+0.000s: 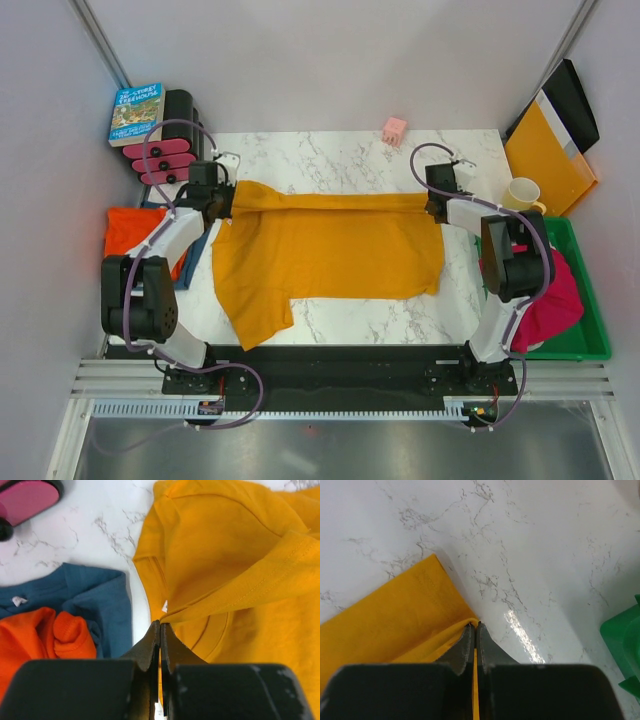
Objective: Fold and stack the t-shirts
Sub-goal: Fold the flattened tshirt in 1/3 of the way
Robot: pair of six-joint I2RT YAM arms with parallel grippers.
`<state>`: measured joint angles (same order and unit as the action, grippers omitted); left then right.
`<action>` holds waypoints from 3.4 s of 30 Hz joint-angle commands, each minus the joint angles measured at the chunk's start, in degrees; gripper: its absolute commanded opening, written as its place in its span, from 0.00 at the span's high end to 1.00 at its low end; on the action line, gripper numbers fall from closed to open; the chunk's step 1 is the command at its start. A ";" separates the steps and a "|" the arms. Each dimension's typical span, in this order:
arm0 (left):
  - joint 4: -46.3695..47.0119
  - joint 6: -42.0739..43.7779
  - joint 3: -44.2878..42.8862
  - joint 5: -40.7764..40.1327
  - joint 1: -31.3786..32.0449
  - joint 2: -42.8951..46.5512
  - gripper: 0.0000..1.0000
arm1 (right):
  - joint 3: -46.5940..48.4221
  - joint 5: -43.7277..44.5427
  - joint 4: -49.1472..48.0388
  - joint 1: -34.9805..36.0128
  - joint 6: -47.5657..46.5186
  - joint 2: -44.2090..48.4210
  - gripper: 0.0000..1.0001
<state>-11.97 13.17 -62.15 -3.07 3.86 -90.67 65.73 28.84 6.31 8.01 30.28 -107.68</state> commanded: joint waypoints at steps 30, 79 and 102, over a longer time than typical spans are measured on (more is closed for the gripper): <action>-10.45 5.20 -0.08 1.14 -0.96 -8.73 0.98 | 2.21 1.92 9.34 -0.45 3.03 -2.10 1.00; -12.63 -7.28 -24.77 8.08 0.80 -24.46 0.34 | 10.47 -12.59 5.91 2.71 7.24 -6.84 1.00; -25.03 -5.70 -51.55 0.61 0.62 -43.00 0.36 | 22.23 -11.35 13.64 0.17 6.72 -17.82 1.00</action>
<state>-34.17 7.77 -105.06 -1.06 4.43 -130.04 84.36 16.78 15.55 9.45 37.28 -121.12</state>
